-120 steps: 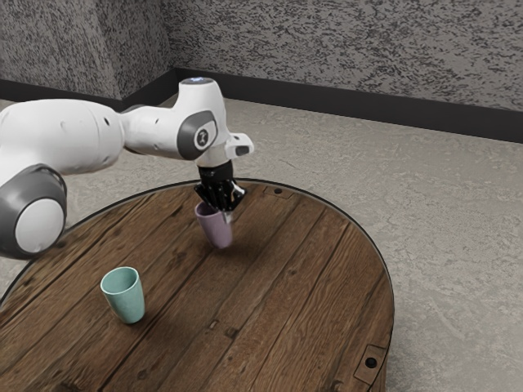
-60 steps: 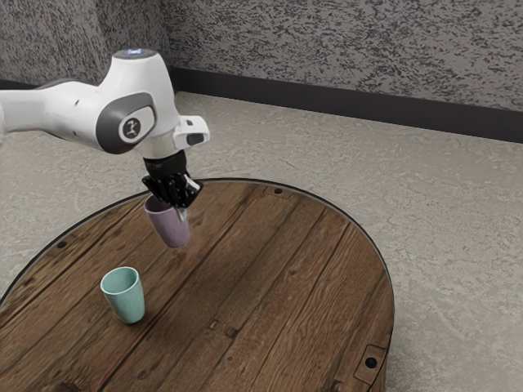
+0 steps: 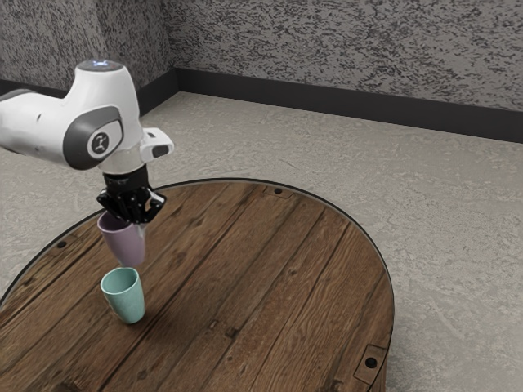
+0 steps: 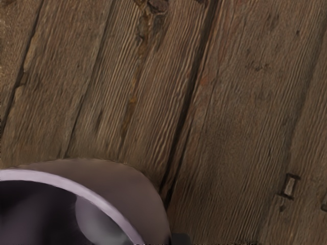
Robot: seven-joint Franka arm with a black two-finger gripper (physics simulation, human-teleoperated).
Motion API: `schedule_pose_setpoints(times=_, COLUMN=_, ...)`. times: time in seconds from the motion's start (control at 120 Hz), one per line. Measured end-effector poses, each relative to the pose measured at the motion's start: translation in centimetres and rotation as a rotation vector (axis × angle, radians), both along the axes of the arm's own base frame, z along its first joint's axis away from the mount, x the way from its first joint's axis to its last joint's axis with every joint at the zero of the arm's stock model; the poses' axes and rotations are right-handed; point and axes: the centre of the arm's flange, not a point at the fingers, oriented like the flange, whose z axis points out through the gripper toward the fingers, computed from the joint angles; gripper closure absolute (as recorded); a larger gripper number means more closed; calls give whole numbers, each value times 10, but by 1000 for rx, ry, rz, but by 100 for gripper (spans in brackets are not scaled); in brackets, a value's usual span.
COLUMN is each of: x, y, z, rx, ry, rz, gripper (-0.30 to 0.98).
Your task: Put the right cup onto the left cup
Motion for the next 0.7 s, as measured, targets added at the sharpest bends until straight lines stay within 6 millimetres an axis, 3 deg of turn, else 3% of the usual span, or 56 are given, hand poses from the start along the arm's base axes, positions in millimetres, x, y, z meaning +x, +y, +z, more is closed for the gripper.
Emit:
schedule_pose_setpoints(times=0.267, x=-2, y=20, z=-10, rx=-21, ry=-1, rz=178, gripper=78)
schedule_pose_setpoints(times=0.458, x=-17, y=19, z=-15, rx=-20, ry=-15, rz=284, gripper=78)
schedule_pose_setpoints(times=0.7, x=-20, y=32, z=-24, rx=-47, ry=-7, rz=365, gripper=78)
